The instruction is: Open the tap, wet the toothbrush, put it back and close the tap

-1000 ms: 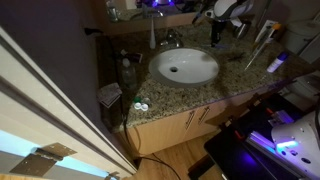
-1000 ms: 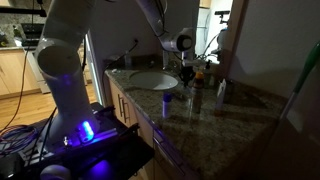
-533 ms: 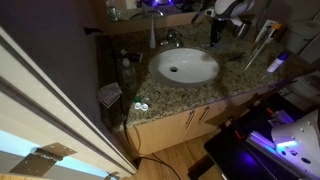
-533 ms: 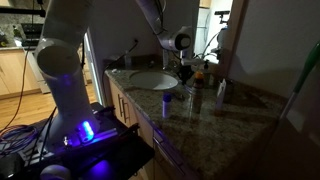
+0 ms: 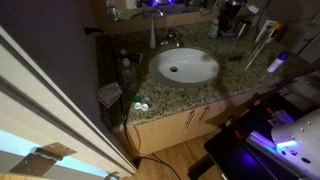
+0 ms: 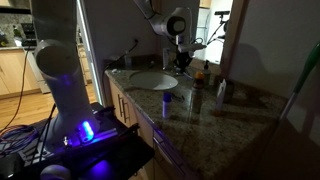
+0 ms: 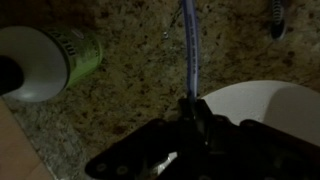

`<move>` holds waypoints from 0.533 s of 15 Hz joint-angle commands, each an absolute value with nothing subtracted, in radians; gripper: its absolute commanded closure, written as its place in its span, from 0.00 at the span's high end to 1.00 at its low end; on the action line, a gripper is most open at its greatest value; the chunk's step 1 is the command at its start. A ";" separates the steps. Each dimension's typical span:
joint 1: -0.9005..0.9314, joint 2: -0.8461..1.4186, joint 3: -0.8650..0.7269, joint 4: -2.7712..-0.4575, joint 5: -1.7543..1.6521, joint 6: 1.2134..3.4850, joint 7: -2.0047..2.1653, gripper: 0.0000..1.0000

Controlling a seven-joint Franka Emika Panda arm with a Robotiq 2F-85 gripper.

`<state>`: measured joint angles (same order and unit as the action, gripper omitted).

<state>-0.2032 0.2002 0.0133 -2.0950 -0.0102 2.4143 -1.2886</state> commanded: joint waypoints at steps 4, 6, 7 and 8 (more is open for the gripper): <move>-0.334 -0.037 -0.083 -2.114 0.508 2.277 -1.771 0.03; -0.289 -0.022 -0.104 -2.119 0.449 2.313 -1.711 0.11; -0.292 -0.040 -0.129 -2.116 0.471 2.292 -1.738 0.11; -0.293 -0.049 -0.140 -2.115 0.477 2.280 -1.744 0.03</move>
